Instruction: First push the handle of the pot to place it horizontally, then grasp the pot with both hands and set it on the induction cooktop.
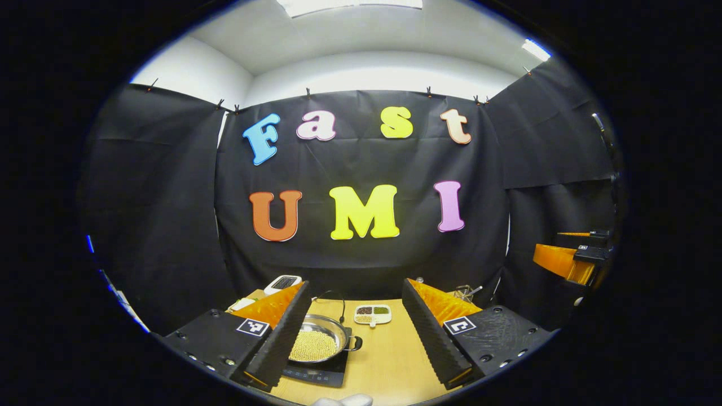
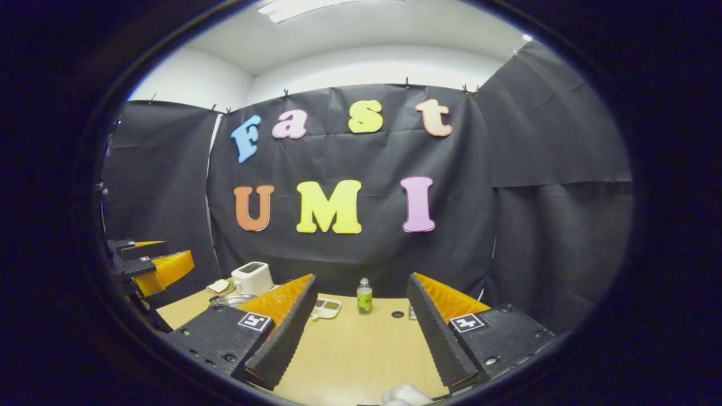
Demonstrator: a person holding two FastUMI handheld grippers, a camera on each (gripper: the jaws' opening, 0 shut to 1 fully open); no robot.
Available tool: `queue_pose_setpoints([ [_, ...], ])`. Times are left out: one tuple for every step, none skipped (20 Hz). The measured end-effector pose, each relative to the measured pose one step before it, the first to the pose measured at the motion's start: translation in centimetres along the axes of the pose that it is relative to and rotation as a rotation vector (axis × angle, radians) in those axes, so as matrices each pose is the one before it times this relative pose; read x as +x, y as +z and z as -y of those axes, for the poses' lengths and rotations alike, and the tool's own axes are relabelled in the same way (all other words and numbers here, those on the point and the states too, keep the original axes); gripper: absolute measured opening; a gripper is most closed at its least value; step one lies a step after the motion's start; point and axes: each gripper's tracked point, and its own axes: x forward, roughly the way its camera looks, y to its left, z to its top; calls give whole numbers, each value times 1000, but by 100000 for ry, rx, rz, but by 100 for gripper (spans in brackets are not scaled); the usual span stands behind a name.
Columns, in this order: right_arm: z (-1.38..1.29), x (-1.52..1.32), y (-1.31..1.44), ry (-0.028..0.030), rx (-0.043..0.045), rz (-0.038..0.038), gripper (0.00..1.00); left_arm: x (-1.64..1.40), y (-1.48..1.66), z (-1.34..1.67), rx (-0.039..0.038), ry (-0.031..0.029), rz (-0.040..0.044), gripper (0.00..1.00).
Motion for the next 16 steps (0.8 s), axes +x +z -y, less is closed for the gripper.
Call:
queue_pose_setpoints([
  [998, -693, 268, -1086, 1039, 447, 100, -346, 340, 624, -480, -863, 868, 96],
  [694, -678, 340, -364, 778, 733, 100, -315, 317, 637, -578, -736, 134, 96],
  [598, -448, 349, -655, 334, 564, 100, -252, 448, 296, -302, -239, 938, 96],
  [534, -456, 182, -368, 126, 502, 99, -121, 436, 213, -213, 220, 437, 96],
  [479, -401, 153, -592, -179, 64, 99, -171, 312, 310, -322, -133, 516, 96],
  [422, -280, 52, -469, -255, -104, 100, 9, 314, 293, -349, -27, 759, 96],
  [351, -188, 116, -429, 65, -67, 99, -50, 379, 419, -261, -288, 312, 96],
  [196, -181, 180, 29, 434, 173, 100, -129, 454, 168, 808, 200, 1144, 96],
  [182, -169, 190, -197, 648, 242, 100, -121, 267, 213, 880, -47, 255, 96],
  [357, -45, 234, -269, 557, 119, 99, -42, -42, 403, 435, -886, 107, 96],
  [261, -46, 230, -210, 503, 250, 99, 101, 101, 392, 302, -644, 146, 96],
  [351, -96, 207, -448, 608, 30, 99, -72, 178, 135, 149, -9, 169, 96],
  [229, -123, 241, -143, 300, 20, 100, 137, -19, -134, -296, -405, -281, 96],
  [286, -96, 148, -593, -158, 308, 99, 13, 36, 214, -582, -312, 243, 96],
  [203, -31, 174, -303, -518, 28, 100, 132, 297, 7, -396, -107, 148, 96],
  [66, -103, 225, -43, -307, 465, 100, 32, 133, -10, -30, -60, 187, 96],
])
